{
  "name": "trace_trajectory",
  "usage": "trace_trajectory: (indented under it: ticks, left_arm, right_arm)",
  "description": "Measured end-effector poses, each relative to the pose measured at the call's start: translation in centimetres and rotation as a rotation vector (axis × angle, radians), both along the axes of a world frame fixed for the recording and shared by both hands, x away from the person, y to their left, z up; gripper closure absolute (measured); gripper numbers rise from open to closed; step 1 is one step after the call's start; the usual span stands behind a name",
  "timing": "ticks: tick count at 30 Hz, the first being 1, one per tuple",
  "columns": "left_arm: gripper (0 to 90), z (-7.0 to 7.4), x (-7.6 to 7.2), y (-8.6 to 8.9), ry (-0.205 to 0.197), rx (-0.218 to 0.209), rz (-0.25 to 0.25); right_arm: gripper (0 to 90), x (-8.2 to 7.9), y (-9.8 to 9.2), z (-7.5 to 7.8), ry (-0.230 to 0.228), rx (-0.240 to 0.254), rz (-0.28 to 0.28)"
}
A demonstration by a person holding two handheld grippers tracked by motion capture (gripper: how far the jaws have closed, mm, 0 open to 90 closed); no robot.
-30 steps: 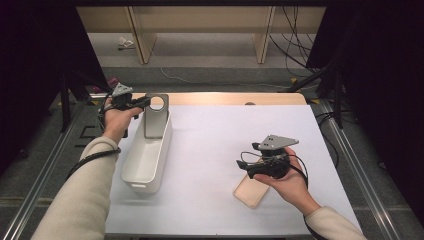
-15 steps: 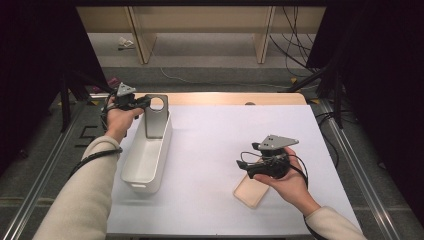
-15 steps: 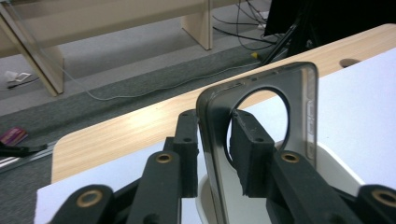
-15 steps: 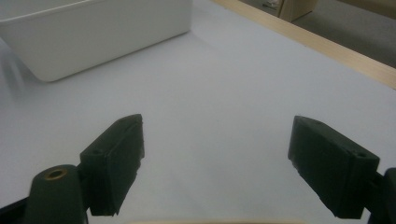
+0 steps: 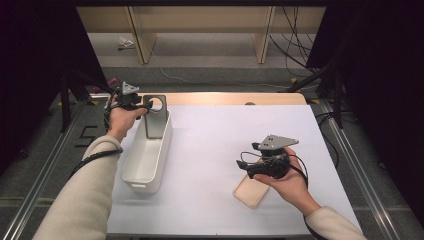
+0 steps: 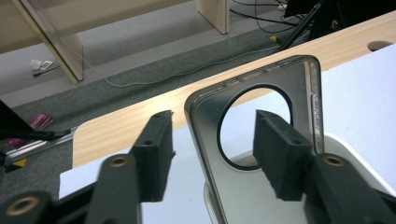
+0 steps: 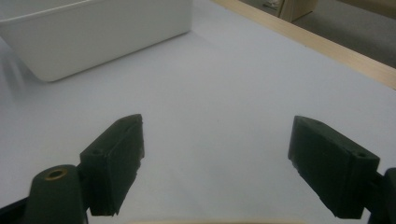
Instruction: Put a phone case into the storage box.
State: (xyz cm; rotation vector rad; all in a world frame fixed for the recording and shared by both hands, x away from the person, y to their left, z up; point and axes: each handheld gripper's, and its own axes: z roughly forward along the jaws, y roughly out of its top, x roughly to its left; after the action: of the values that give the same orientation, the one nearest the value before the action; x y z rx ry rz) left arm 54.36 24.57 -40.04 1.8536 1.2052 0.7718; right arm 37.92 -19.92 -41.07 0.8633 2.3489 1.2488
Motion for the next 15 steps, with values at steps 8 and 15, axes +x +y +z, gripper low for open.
trace_trajectory:
  ticks: [8, 15]
  left_arm:
    - [35.0, 0.3, -0.6, 0.4, 0.011, 0.015, -0.017]
    - [18.7, 1.0, -1.6, 0.7, 0.037, -0.023, -0.037]
  right_arm:
    - [19.2, 0.0, 0.0, 0.0, -0.001, 0.001, 0.000]
    - [19.1, 0.0, 0.0, 0.0, 0.004, 0.000, -0.001]
